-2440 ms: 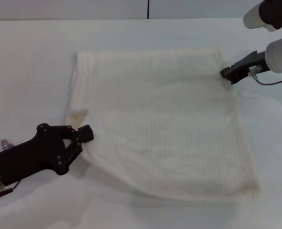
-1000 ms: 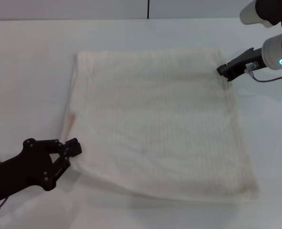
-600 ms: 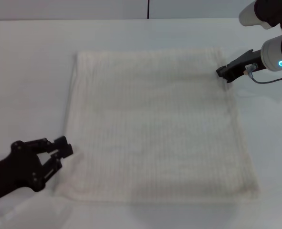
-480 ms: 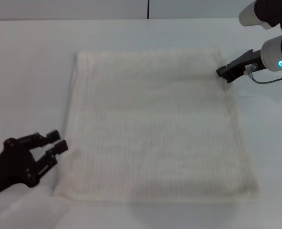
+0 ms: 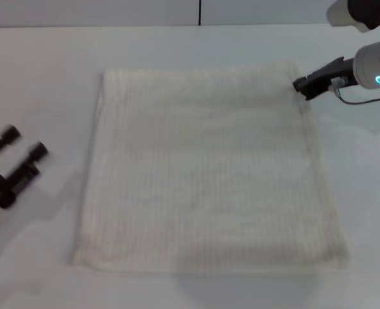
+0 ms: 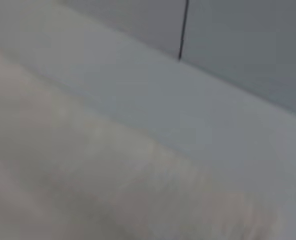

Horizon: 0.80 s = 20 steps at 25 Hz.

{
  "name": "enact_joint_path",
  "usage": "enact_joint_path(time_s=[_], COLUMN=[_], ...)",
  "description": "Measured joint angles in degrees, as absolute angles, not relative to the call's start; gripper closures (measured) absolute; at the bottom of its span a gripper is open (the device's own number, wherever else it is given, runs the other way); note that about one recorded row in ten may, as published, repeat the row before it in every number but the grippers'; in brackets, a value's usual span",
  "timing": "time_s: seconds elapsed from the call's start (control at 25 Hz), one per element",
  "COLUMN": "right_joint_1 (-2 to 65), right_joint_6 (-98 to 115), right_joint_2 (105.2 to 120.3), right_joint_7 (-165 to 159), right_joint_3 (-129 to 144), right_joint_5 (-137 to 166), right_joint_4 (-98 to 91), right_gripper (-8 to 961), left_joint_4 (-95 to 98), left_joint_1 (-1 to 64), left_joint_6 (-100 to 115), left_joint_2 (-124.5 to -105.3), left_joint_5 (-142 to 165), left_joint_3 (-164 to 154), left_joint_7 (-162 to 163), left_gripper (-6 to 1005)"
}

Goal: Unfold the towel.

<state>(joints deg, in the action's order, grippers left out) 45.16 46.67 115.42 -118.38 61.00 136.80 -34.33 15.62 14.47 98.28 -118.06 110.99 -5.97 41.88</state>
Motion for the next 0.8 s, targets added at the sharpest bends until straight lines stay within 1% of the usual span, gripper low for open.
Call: enact_joint_path(time_s=[0.08, 0.12, 0.16, 0.28, 0.32, 0.36, 0.44, 0.48, 0.52, 0.56, 0.64, 0.8], right_joint_1=[43.39, 40.6, 40.6, 35.54, 34.26, 33.02, 31.8, 31.43, 31.46, 31.46, 32.01, 33.7], right_joint_6=[44.97, 42.91, 42.91, 40.55, 40.48, 40.83, 43.67, 46.57, 53.36, 53.36, 61.74, 70.63], right_joint_2=[116.14, 117.11, 117.11, 118.3, 118.48, 118.63, 118.68, 118.7, 118.69, 118.69, 118.72, 118.97], right_joint_7=[-117.46, -114.62, -114.62, -103.21, -98.21, -91.15, -77.2, -68.9, -55.98, -55.98, -43.55, -30.77], right_joint_3=[60.99, 60.99, 60.99, 60.98, 60.84, 60.61, 60.05, 59.6, 58.2, 58.2, 56.8, 56.23], right_joint_5=[133.43, 127.5, 127.5, 110.0, 102.93, 93.2, 75.83, 65.62, 50.27, 50.27, 36.79, 23.04], right_joint_4=[-36.67, -39.82, -39.82, -43.08, -43.08, -42.43, -38.58, -35.36, -28.88, -28.88, -21.83, -13.68], right_gripper=[954, 954, 954, 954, 954, 954, 955, 955, 955, 955, 955, 955], left_joint_4=[12.48, 11.31, 9.9, 9.9, 9.9, 8.61, 8.61, 1.77, -0.13, -0.13, -1.14, -1.29], left_joint_1=[14.49, 14.42, 14.18, 14.18, 14.18, 14.01, 14.01, 12.83, 12.4, 12.4, 12.19, 11.79], left_joint_6=[98.16, 98.11, 98.01, 98.01, 98.01, 97.91, 97.91, 96.85, 96.55, 96.55, 96.37, 96.15], left_joint_2=[-118.08, -118.09, -118.13, -118.13, -118.13, -118.16, -118.16, -118.43, -118.53, -118.53, -118.56, -118.57], left_joint_5=[110.76, 110.65, 110.55, 110.55, 110.55, 110.5, 110.5, 110.45, 110.44, 110.44, 110.44, 110.46], left_joint_3=[1.31, 3.74, 7.02, 7.02, 7.02, 9.51, 9.51, 22.63, 25.47, 25.47, 26.77, 26.94], left_joint_7=[37.94, 36.51, 34.66, 34.66, 34.66, 33.12, 33.12, 25.45, 23.29, 23.29, 22.67, 22.66], left_gripper=[483, 468, 454, 411, 397, 383, 388, 390, 392, 392, 392, 392])
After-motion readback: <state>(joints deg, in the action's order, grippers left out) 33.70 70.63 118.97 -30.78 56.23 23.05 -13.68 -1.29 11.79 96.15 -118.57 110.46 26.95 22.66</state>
